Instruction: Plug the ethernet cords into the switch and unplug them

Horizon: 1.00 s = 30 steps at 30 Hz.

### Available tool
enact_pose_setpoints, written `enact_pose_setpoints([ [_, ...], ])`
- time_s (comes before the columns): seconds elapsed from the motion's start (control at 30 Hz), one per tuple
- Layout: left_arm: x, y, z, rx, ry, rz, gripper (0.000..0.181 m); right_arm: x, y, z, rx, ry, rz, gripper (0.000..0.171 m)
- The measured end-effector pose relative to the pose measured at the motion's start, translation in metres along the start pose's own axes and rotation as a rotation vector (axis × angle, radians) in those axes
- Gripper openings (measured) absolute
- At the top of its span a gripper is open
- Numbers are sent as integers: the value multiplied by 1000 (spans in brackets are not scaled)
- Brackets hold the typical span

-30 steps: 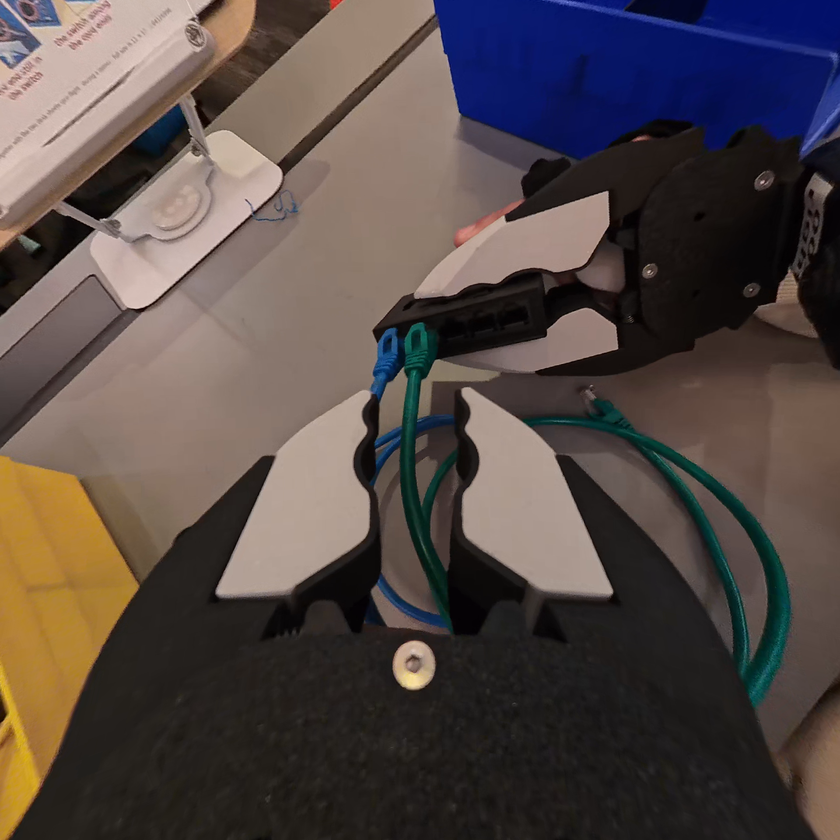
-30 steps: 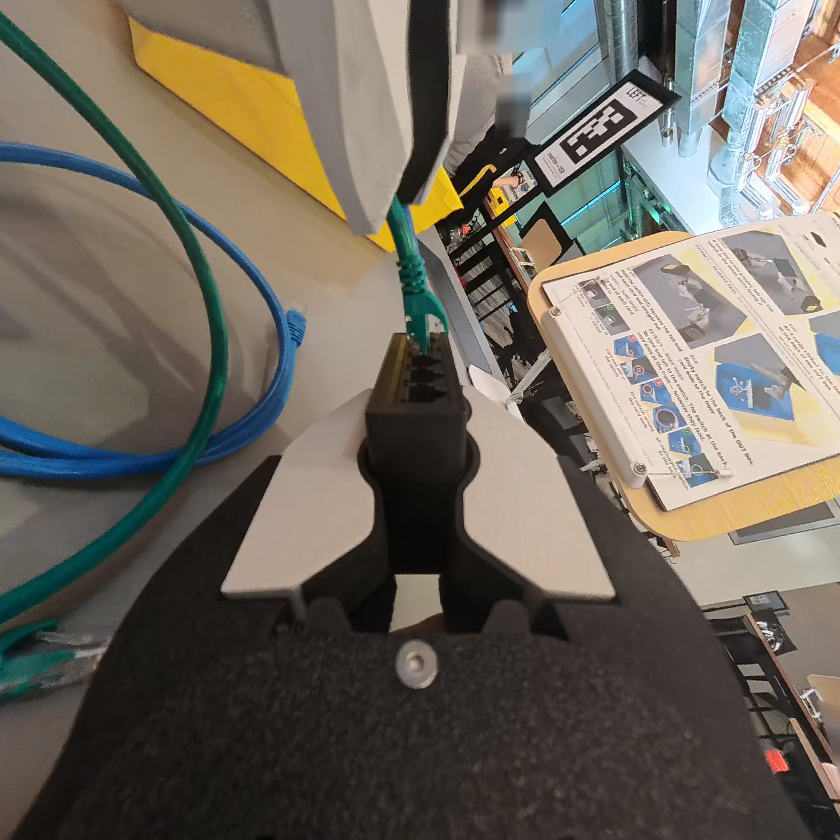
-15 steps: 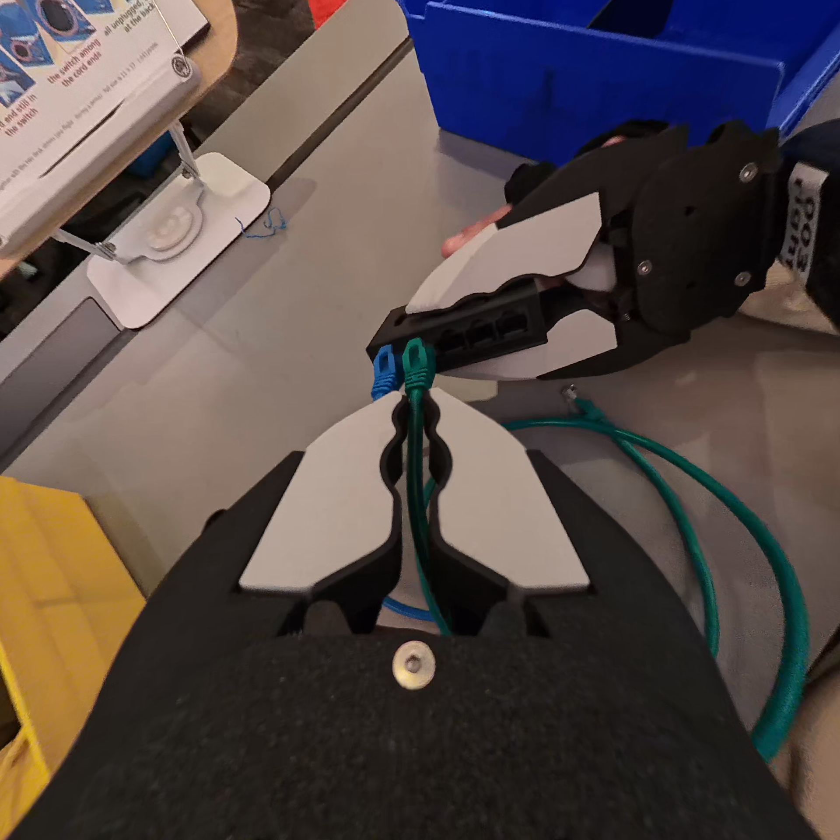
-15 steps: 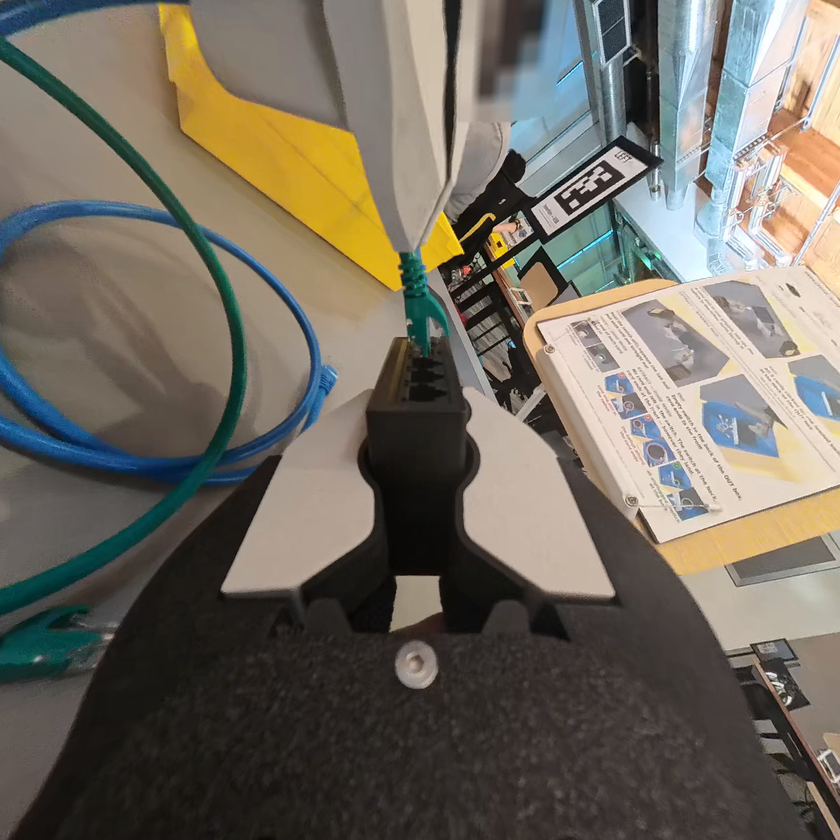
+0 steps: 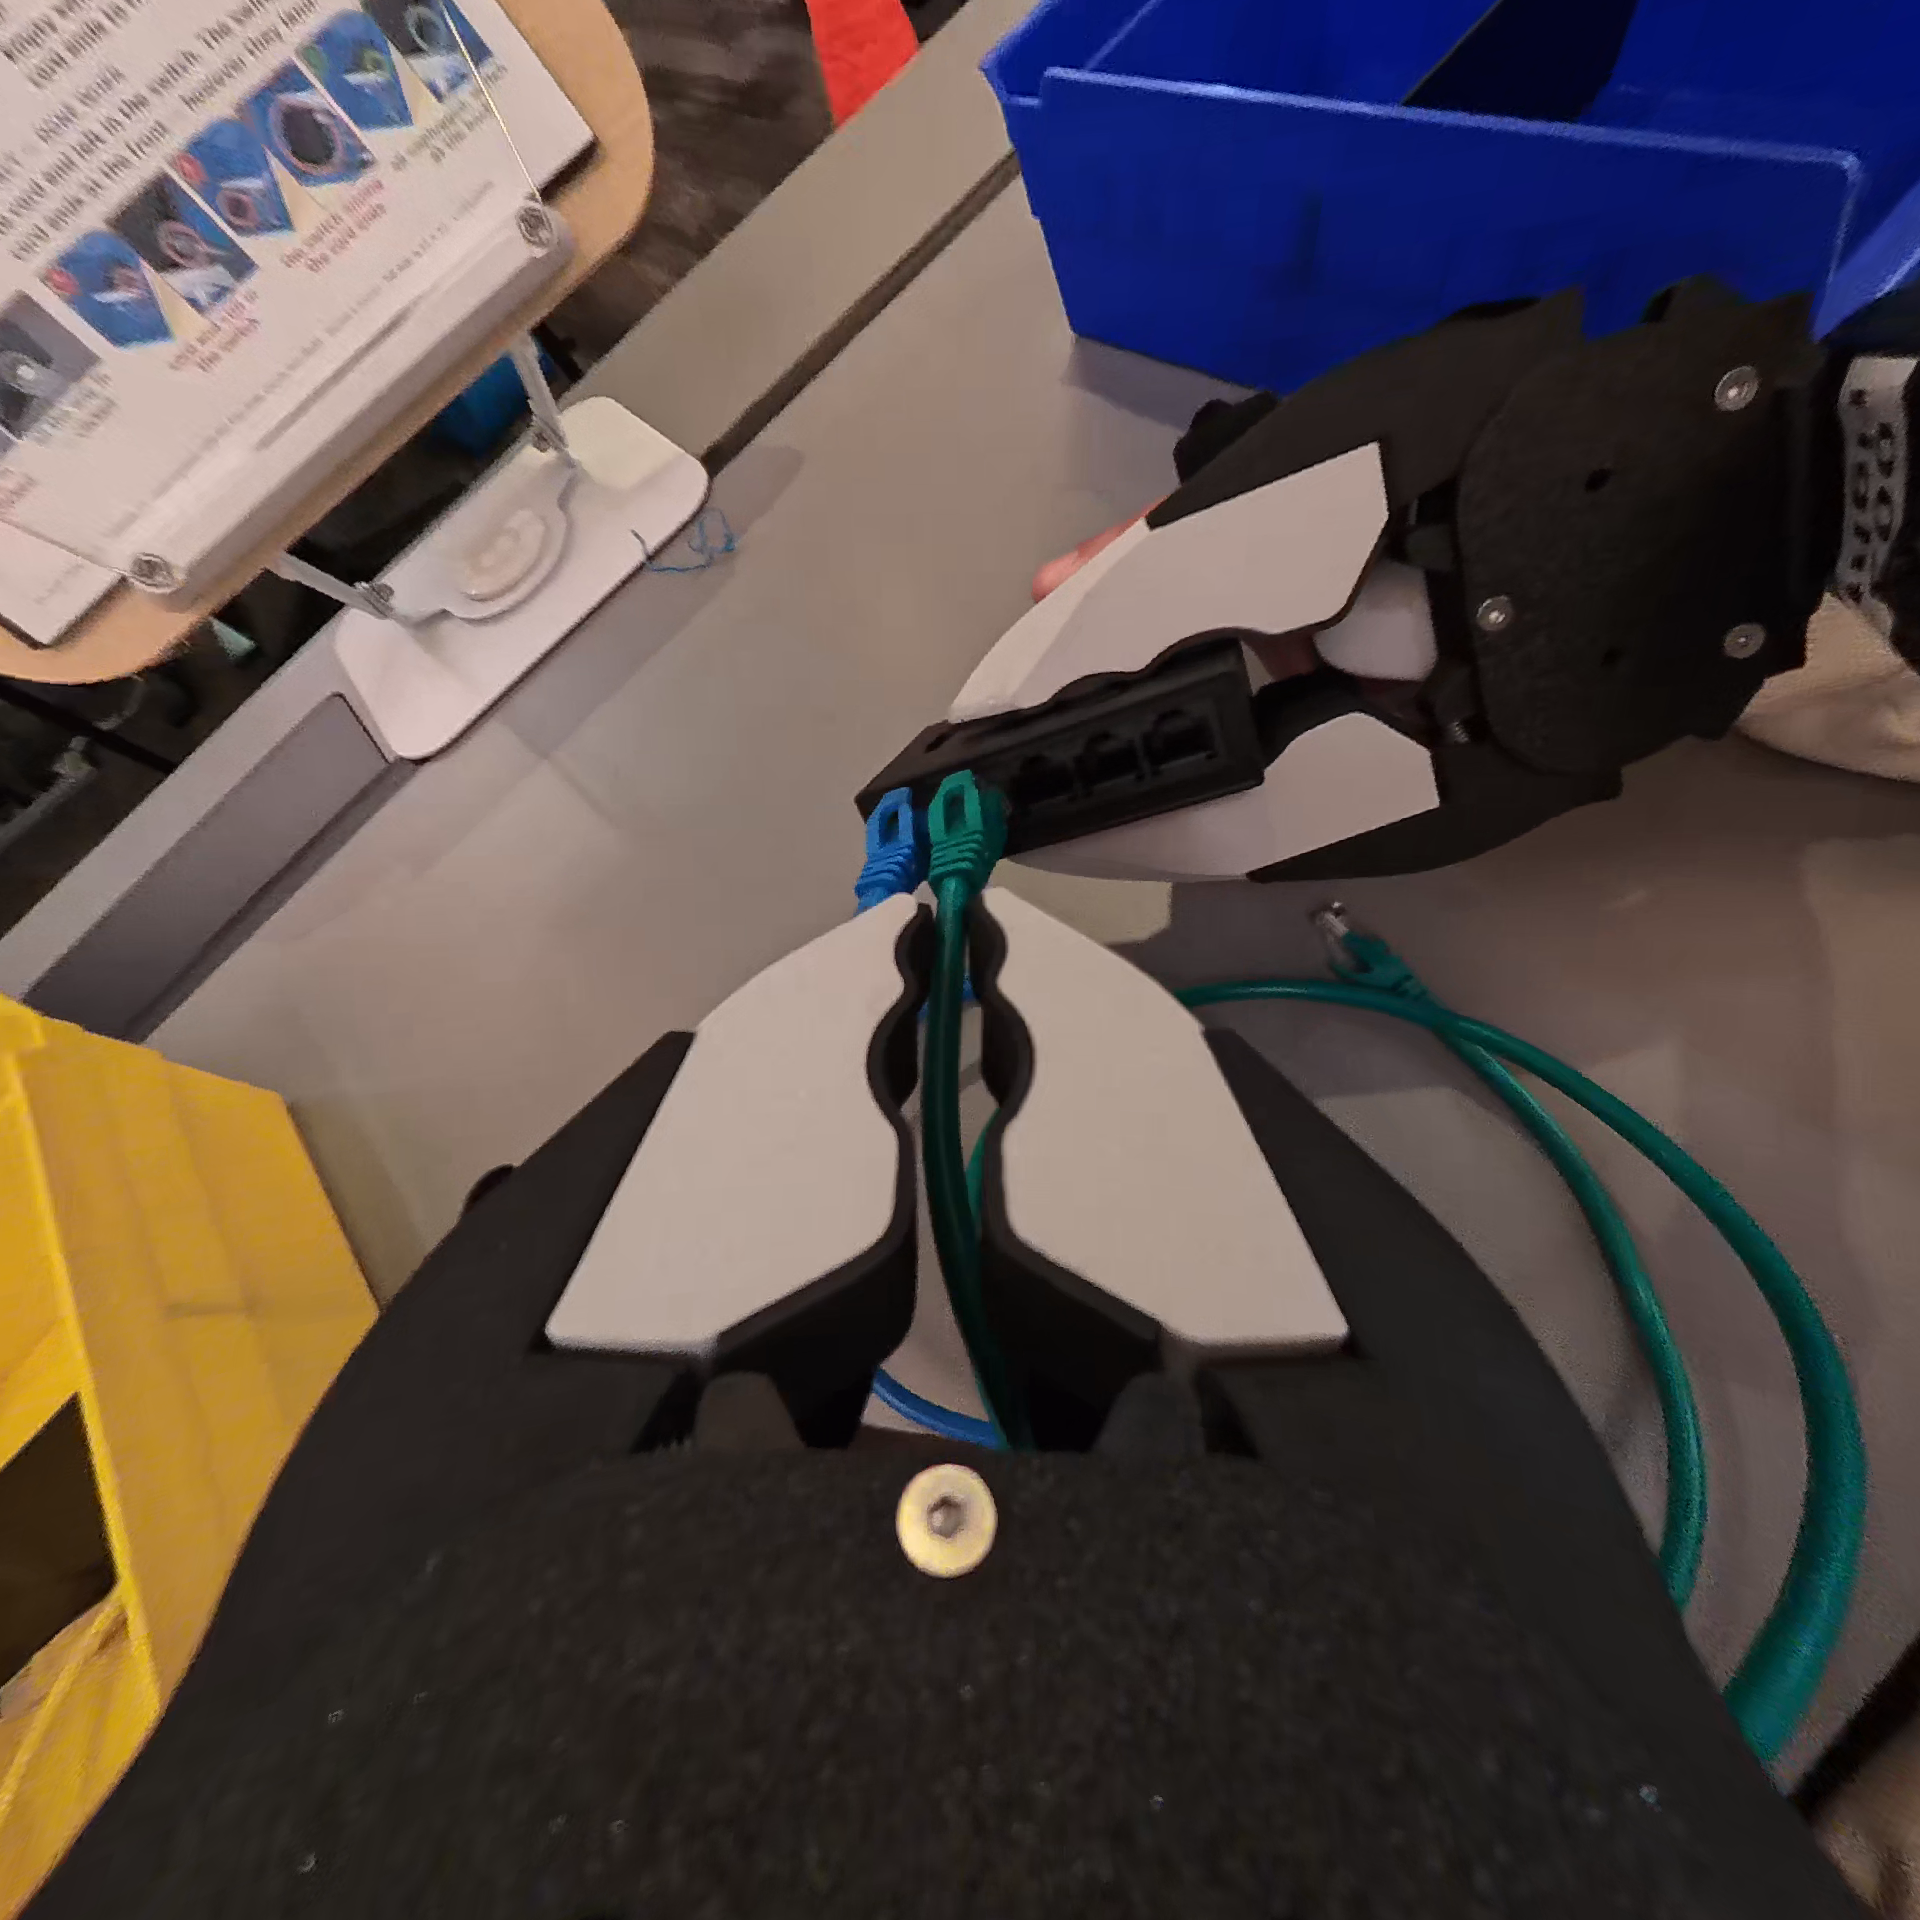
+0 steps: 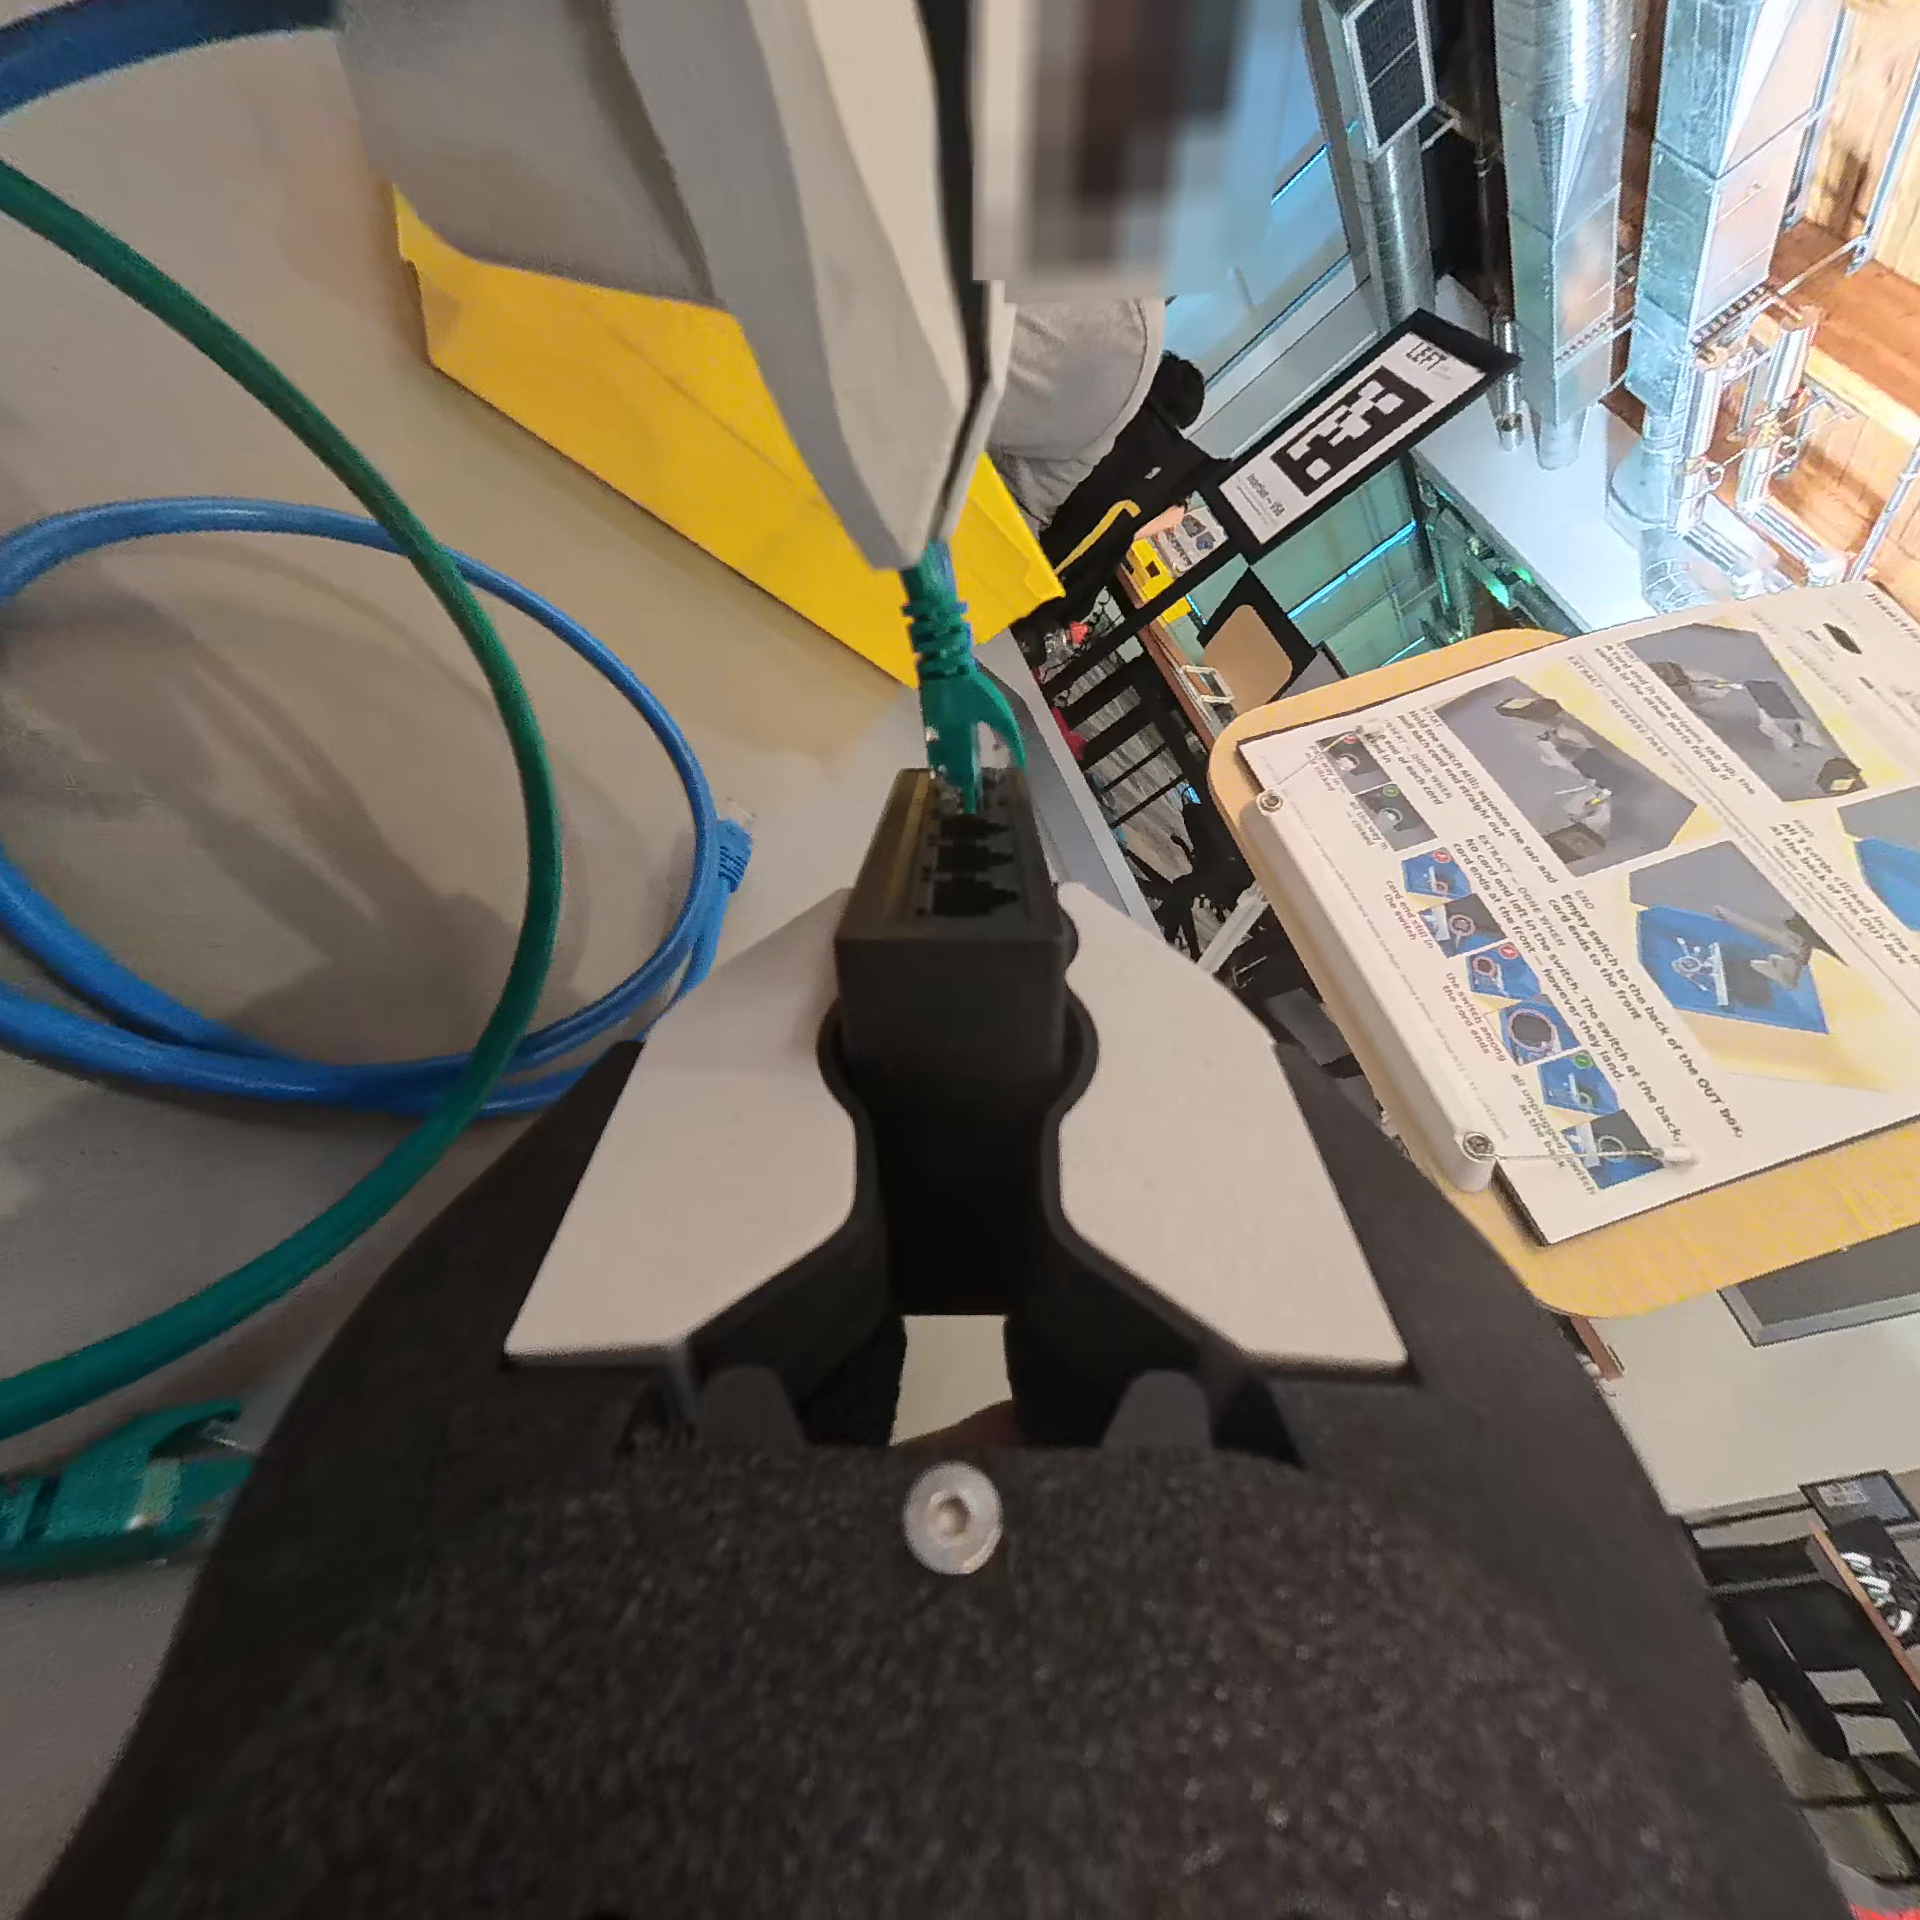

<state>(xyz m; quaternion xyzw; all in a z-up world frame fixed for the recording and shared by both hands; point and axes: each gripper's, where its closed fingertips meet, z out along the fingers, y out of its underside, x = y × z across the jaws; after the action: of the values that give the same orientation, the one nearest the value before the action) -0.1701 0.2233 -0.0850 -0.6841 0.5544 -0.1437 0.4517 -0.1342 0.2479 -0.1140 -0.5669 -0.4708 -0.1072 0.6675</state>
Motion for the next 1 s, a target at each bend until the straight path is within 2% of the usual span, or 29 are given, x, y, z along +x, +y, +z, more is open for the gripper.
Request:
enact_pose_setpoints([
  [0.13,0,-5,-4,29,-35,32,4,3,-5,-2,24,19,12,30],
  [0.27,3,-15,-13,51,70,-18,3,8,-16,-7,60,55,-4,29],
  [0.5,5,-26,-20,89,175,53,3,9,-28,-11,94,55,17,28],
  [0.57,27,-23,-12,84,284,28,0,-2,-41,-11,157,1,-4,29],
  [0.6,40,-19,-6,69,295,98,0,-20,-43,-6,100,-45,-91,31],
  [0.63,43,-20,-4,81,247,155,0,-34,-41,-2,83,-68,-141,31],
  [0.7,36,-35,-14,116,160,142,0,-17,-44,-4,121,-3,-87,30],
  [0.77,26,-39,-19,88,112,183,0,0,-32,-4,77,42,-48,30],
  [0.87,19,-41,-23,141,151,77,0,2,-22,-4,45,37,-43,30],
  [0.93,9,-34,-22,138,113,24,0,7,-17,-5,20,61,-58,30],
  [1.0,9,-28,-23,146,115,-40,13,15,-13,-5,-3,82,-39,30],
])
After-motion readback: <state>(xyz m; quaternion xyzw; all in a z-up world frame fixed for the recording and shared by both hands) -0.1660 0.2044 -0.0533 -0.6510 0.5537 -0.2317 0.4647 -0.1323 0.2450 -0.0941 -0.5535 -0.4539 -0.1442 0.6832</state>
